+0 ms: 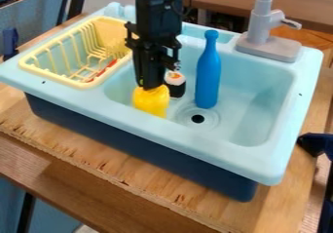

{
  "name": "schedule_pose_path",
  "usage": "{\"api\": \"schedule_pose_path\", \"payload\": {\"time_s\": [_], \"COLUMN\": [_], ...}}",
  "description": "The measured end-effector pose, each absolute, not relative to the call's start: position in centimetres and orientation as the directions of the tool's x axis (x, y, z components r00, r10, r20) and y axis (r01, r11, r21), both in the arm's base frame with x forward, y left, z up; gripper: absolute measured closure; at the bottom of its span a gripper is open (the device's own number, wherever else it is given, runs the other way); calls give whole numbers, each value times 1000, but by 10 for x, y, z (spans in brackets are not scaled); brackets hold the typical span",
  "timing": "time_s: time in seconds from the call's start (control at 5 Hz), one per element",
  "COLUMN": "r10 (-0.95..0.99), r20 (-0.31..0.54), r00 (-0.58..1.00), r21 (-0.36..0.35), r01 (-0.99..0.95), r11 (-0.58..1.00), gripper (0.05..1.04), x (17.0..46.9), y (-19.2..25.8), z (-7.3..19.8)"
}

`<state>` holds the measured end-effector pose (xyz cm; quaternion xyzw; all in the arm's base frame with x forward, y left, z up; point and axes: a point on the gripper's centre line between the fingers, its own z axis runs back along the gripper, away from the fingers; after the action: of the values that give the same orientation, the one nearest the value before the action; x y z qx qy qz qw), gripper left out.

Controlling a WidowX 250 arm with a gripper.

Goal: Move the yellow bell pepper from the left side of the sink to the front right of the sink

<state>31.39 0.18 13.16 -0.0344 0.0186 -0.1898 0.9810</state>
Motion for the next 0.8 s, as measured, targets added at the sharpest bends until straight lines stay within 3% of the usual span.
{"api": "schedule_pose_path", "payload": {"time_s": [0.4, 0.8], "r10": [-544, -645], "r20": [150, 161], "r00": [826, 747], "r21": [-28, -40], "r01": [553, 658], "r11": [833, 752], "gripper": [1003, 1003], "x": [319, 311], "y": [-62, -94], "z": [172, 168]}}
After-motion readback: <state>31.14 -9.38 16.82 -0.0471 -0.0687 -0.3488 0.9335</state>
